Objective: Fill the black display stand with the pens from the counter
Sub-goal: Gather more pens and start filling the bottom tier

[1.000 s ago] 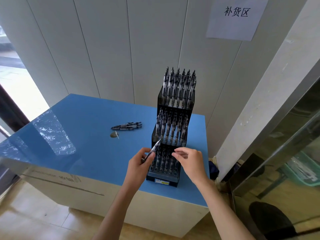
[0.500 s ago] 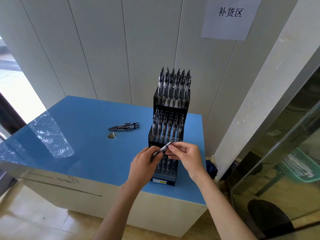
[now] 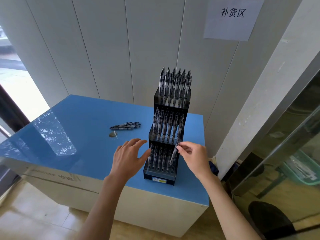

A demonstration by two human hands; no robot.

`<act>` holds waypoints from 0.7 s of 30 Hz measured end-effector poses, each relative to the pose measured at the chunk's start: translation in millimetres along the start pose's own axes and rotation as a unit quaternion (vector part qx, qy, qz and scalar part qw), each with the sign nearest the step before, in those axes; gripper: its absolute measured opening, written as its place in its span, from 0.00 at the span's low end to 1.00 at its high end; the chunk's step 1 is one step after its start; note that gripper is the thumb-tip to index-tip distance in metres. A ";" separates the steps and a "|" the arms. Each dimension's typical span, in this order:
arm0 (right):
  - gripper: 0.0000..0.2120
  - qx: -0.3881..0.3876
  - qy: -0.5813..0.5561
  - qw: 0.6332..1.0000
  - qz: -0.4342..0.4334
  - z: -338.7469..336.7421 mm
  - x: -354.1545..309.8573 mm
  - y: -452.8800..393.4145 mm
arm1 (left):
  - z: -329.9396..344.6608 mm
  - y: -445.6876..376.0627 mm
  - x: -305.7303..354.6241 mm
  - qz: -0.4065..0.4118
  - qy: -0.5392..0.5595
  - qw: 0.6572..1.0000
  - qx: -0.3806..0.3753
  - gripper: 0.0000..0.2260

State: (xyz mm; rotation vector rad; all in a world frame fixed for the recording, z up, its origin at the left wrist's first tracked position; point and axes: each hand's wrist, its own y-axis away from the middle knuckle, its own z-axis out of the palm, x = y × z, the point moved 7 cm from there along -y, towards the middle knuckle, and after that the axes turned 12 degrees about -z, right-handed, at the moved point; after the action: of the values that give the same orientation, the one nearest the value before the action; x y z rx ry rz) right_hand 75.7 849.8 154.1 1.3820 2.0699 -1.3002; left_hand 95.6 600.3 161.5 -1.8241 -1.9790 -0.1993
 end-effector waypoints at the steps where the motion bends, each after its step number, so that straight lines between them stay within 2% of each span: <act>1: 0.05 -0.002 0.011 1.000 -0.006 0.9 0.6 1.4 | -0.8 0.1 -1.7 -0.006 0.002 1.000 -0.001 0.22; 12: 0.05 -0.044 0.070 0.996 -0.037 13.4 5.1 14.0 | -1.5 11.2 -5.5 -0.040 0.008 0.999 -0.018 0.21; 21: 0.07 -0.106 0.077 0.991 0.001 31.3 21.3 30.8 | -4.3 22.4 -11.7 -0.074 0.019 0.997 -0.028 0.19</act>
State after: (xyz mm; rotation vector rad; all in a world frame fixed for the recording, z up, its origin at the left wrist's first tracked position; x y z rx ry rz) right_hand 85.7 839.2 107.5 1.4251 2.2324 -0.9654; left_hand 118.8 590.6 156.4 -1.6937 -2.1033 -0.3346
